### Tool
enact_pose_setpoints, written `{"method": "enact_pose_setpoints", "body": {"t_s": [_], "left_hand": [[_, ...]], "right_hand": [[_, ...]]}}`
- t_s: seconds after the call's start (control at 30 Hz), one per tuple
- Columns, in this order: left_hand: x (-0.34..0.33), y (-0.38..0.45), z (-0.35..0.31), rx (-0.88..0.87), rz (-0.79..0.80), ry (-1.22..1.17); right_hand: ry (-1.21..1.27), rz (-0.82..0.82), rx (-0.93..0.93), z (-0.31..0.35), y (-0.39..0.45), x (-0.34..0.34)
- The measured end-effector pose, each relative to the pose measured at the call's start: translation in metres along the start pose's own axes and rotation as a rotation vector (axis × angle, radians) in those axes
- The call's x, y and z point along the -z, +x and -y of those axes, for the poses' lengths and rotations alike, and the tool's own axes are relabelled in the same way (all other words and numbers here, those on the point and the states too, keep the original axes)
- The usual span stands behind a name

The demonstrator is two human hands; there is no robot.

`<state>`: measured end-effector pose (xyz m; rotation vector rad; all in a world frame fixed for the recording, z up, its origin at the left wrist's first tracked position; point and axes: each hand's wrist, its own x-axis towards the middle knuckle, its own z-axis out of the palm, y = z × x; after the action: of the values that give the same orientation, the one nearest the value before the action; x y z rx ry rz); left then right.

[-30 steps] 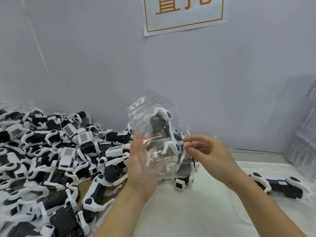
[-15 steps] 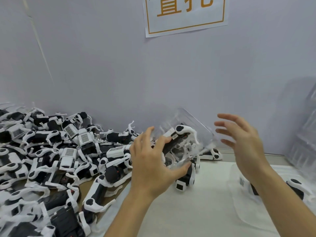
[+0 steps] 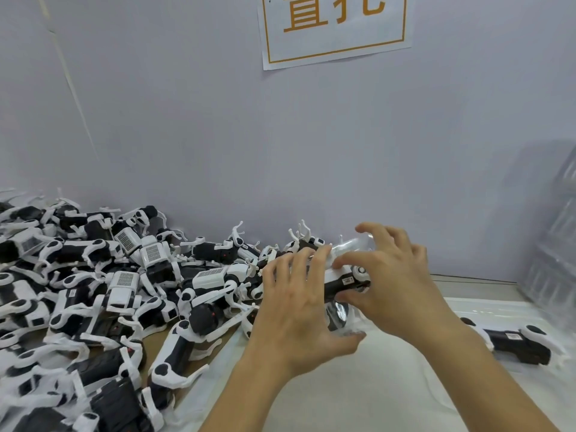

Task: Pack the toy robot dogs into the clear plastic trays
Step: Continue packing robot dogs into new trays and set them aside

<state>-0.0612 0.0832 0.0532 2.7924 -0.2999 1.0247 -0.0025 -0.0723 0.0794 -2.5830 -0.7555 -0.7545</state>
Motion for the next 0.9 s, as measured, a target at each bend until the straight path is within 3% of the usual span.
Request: {"method": "enact_pose_setpoints", "body": {"t_s": [0.3, 0.5, 0.8, 0.9], "left_hand": [[-0.004, -0.002, 0.001, -0.03, 0.074, 0.092], [-0.005, -0.001, 0.005, -0.001, 0.093, 0.04], [-0.023, -0.011, 0.011, 0.002, 0.203, -0.017], [-0.023, -0.011, 0.014, 0.025, 0.198, -0.011]], "right_hand": [[-0.034, 0.025, 0.037, -0.001, -0.003, -0.011], [0.146, -0.02, 0.176, 0.02, -0.007, -0.028], [0.083, 0.322, 0.153, 0.015, -0.011, -0.036], [0.186, 0.291, 0.089, 0.001, -0.007, -0.023]]}}
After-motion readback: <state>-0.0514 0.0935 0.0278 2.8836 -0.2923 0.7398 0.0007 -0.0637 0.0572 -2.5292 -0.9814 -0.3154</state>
